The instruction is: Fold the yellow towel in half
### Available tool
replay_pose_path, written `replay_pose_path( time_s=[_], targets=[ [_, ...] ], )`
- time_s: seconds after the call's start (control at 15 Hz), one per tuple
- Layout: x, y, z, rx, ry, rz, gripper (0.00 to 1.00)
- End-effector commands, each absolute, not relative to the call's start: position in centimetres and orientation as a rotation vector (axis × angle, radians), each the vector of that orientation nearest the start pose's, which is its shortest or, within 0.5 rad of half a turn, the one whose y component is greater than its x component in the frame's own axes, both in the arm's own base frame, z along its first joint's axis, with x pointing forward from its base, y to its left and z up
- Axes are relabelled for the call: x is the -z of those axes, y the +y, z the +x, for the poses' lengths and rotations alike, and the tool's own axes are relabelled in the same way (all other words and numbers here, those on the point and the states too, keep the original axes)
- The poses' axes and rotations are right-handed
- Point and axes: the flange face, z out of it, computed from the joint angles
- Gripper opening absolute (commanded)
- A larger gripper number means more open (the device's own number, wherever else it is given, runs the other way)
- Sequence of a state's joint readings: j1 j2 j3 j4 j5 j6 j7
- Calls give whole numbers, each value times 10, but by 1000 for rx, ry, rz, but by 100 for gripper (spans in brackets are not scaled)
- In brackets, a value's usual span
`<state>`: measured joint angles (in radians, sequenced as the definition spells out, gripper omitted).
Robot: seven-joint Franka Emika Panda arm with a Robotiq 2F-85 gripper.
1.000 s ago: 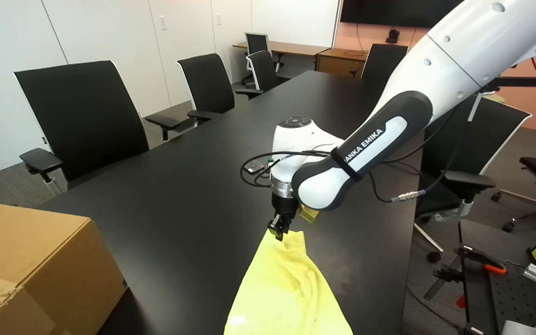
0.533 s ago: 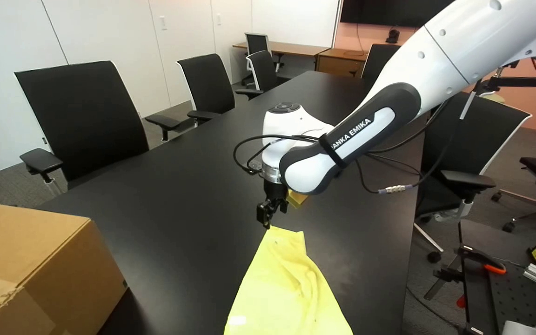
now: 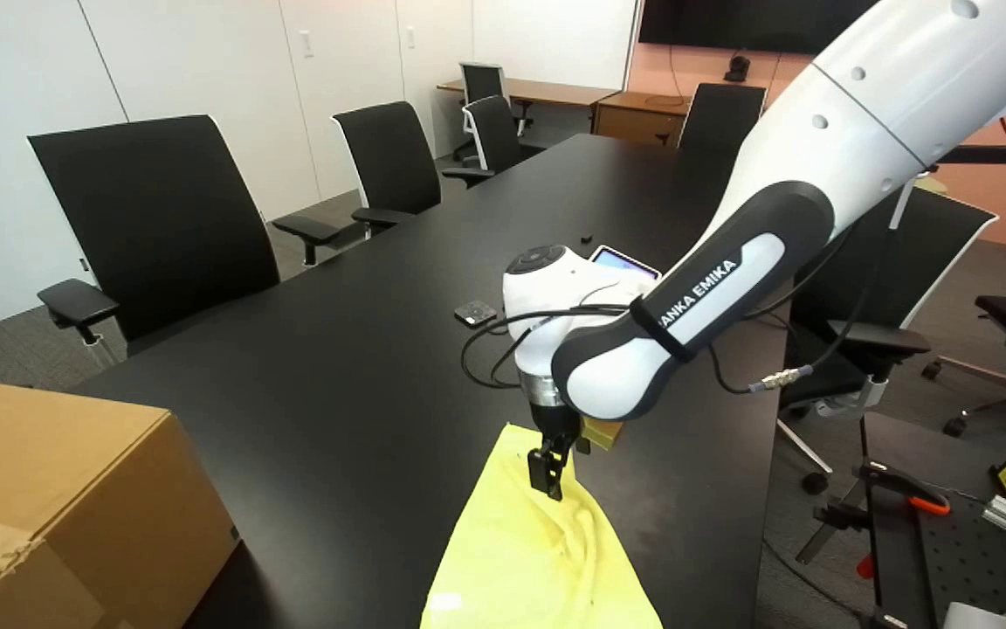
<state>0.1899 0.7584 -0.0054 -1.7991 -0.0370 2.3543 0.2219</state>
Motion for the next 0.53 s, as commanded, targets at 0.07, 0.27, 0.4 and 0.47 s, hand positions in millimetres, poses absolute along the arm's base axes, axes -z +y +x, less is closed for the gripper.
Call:
replay_pose_path(
  time_s=[0.07,0.27,0.4,0.47],
  targets=[
    [-96,153,557,-419,-96,-3191,100],
    [-74,170,530,-455,-140,-3162,100],
    [-62,176,518,-451,-158,-3144,100],
    [-57,177,514,-431,-162,-3142,100]
  ],
)
